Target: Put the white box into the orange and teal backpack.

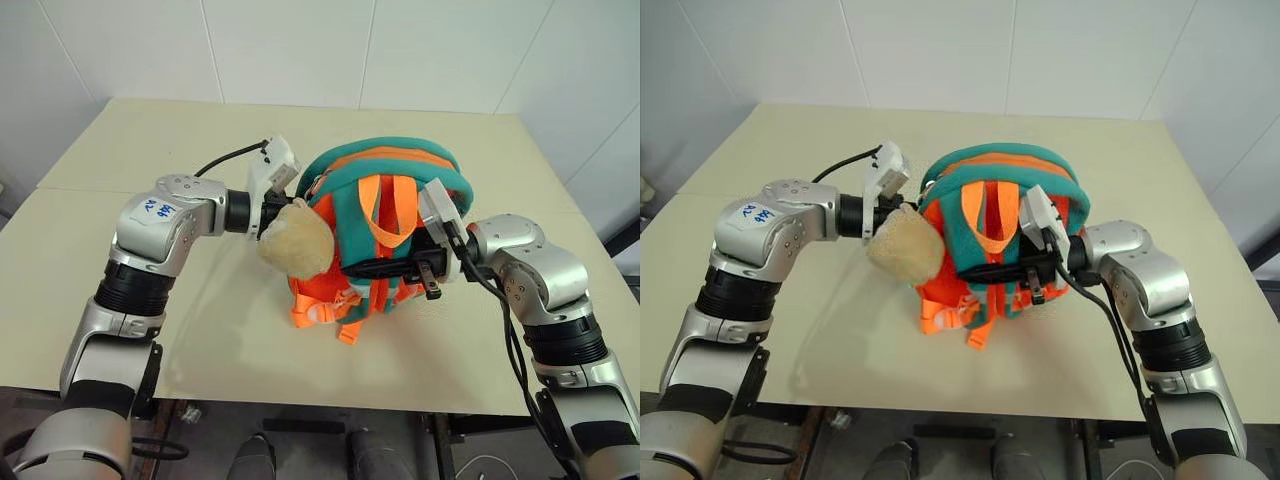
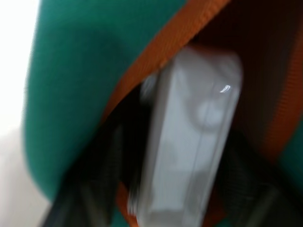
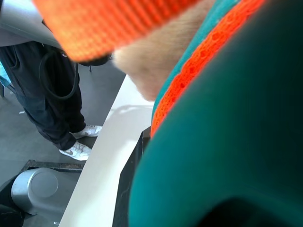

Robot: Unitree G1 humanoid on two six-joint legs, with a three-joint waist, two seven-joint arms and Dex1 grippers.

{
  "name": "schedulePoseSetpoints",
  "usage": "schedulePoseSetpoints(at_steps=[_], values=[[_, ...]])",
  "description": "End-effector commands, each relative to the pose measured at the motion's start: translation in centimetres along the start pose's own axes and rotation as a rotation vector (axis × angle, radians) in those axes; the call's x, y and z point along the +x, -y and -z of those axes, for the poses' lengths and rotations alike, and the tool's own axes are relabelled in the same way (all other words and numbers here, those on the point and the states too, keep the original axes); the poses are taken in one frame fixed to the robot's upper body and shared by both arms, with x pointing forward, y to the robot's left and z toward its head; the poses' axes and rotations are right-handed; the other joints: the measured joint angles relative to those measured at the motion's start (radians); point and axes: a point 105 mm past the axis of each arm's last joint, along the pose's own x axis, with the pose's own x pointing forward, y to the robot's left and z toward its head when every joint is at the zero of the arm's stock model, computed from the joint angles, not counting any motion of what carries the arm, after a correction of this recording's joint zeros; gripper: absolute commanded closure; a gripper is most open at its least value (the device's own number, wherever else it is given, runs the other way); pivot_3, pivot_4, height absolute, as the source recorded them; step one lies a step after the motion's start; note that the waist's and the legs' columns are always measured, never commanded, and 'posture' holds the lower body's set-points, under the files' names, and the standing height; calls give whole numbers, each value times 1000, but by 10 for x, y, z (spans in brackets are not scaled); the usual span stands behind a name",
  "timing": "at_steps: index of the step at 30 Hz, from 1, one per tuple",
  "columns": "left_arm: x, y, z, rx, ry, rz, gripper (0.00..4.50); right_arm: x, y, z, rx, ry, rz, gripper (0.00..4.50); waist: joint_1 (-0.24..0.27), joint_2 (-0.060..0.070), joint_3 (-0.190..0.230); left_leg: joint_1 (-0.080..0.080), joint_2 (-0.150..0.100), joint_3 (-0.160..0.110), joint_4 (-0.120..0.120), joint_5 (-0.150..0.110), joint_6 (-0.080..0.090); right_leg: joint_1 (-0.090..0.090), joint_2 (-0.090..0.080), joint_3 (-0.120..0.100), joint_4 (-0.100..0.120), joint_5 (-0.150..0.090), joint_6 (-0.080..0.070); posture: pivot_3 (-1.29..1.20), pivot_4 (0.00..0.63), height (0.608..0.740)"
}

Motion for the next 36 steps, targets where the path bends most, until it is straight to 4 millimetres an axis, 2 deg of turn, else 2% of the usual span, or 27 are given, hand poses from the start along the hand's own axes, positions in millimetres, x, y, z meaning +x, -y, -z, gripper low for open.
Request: schedulePoseSetpoints(at_steps=[1,3,6,10,13,16,19,22,26,29,32,36], values=[[-21,5,-17,59,34,-22,419,4,-3,-9,-46,9,-11,4500,-2,0,0,0,0,0,-1,0,0,0,0,0,0,0,0,0,150,740],[-36,5,-19,61,34,-52,26,4,-2,-9,-46,9,-9,4500,-8,1,0,0,0,0,-2,0,0,-1,0,0,0,-1,-1,0,150,740],[-51,8,-21,72,36,-75,26,5,-2,-9,-45,10,-7,4500,-17,1,0,0,0,0,-3,0,0,-1,0,0,0,-1,-1,0,150,740],[-83,19,-27,125,103,-96,26,5,-1,-9,-43,11,-7,4500,-24,1,0,0,0,0,-3,0,0,-1,0,0,0,-1,-1,0,150,740],[-95,25,-29,98,140,-117,26,6,0,-8,-42,10,-6,4500,-22,1,0,0,1,0,-3,0,0,-1,0,0,0,-1,-1,0,150,740],[-103,48,-29,62,154,-57,26,6,0,-8,-42,10,-4,4500,-22,1,0,0,1,0,-2,0,0,-1,0,0,0,-1,-1,0,150,740],[-107,78,-28,40,176,59,26,6,1,-7,-40,9,-2,4500,-23,1,0,0,1,0,-2,0,0,-1,0,0,-1,-1,-1,0,150,740],[-108,84,-27,35,194,55,26,6,1,-7,-37,8,0,4500,-23,1,0,0,1,-1,-2,-1,0,-1,0,0,0,-1,-1,0,150,740],[-100,86,-22,14,185,59,26,7,2,-6,-35,8,-1,4500,-23,1,0,0,1,-1,-1,-1,0,0,0,0,0,-1,-1,0,150,740],[-91,80,-21,-4,186,20,26,7,3,-6,-37,9,-2,4500,-23,1,0,0,1,-1,0,-1,0,0,0,0,0,-1,-1,0,150,740],[-79,69,-11,-40,152,-29,26,8,2,-7,-40,12,-3,4500,-23,1,0,0,1,-1,0,-1,0,0,0,0,-1,-1,-1,0,150,740],[-70,48,-9,-23,148,-139,26,8,2,-7,-41,13,2,4500,-23,1,0,0,1,-1,-1,-1,0,0,0,0,-1,-1,-1,0,150,740]])
